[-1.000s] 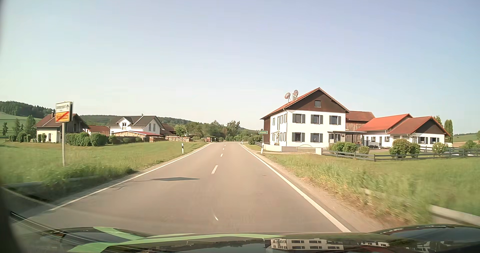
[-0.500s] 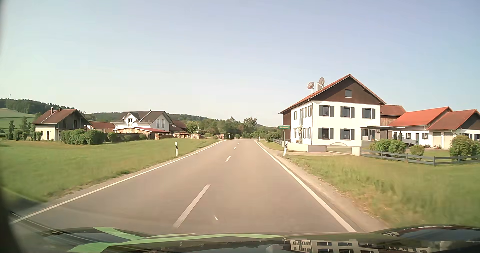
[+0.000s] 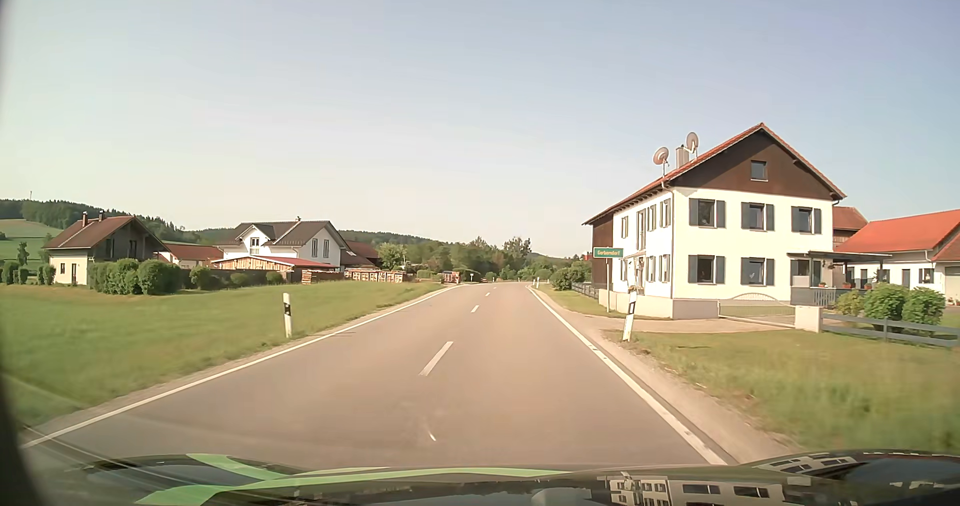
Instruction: Follow the waypoints while adhering to traffic rules and regulations
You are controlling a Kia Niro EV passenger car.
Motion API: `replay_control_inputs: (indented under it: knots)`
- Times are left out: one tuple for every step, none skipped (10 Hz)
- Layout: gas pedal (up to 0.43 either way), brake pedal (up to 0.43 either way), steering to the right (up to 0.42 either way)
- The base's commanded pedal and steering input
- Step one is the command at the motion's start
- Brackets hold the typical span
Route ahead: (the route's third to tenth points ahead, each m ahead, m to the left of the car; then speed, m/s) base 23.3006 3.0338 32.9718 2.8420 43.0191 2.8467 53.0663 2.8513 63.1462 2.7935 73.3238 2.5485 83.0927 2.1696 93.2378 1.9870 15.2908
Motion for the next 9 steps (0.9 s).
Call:
replay_control_inputs:
  knots:
    - [0.067, 0.0, -0.009]
    - [0.079, 0.0, -0.009]
    - [0.087, 0.0, -0.009]
    - [0.087, 0.0, -0.008]
    - [0.118, 0.0, -0.008]
    - [0.118, 0.0, -0.007]
    - [0.13, 0.0, -0.003]
    - [0.13, 0.0, 0.002]
    - [0.13, 0.0, 0.004]
